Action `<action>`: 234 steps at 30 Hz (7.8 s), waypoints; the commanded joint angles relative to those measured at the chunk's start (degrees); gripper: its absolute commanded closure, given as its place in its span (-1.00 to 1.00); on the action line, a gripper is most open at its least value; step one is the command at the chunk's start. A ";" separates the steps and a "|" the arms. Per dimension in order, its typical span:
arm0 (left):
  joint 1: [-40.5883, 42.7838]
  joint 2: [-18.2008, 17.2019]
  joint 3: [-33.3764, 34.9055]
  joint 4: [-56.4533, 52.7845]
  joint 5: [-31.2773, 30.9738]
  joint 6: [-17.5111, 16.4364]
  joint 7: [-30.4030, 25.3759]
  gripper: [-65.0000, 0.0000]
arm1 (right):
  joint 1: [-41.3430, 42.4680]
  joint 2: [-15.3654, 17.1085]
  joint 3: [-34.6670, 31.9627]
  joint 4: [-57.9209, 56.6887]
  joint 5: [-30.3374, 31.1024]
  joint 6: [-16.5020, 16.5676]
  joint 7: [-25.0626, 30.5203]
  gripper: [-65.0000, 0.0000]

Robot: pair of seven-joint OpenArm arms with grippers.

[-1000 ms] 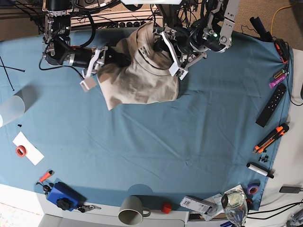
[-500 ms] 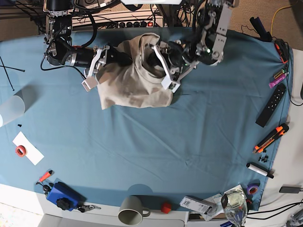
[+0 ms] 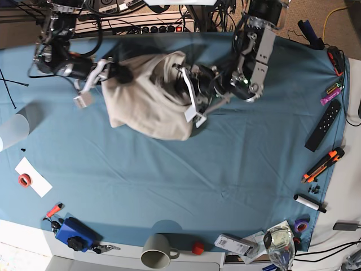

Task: Fold the T-shirt properly
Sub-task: 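Lift and pull the bundle apart with both grippers toward the table center, then open the right gripper and raise it away from the shirt, then drag the shirt bundle with the left gripper toward the table center, then tuck the held shirt edge under the bundle with the left gripper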

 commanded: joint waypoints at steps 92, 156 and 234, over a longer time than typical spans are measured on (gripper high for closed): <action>-13.57 -1.77 11.87 -7.19 9.60 -3.67 0.96 1.00 | 2.19 -2.97 -5.49 9.20 -1.90 -1.95 0.77 0.01; -32.94 -1.42 33.27 -17.18 32.57 -5.57 -26.08 1.00 | -9.92 -5.86 20.46 24.55 -5.18 -0.74 0.77 0.02; -26.62 3.89 20.39 -23.65 18.21 2.97 -9.92 0.31 | -9.88 -5.81 20.46 24.52 -12.24 -0.31 4.48 0.02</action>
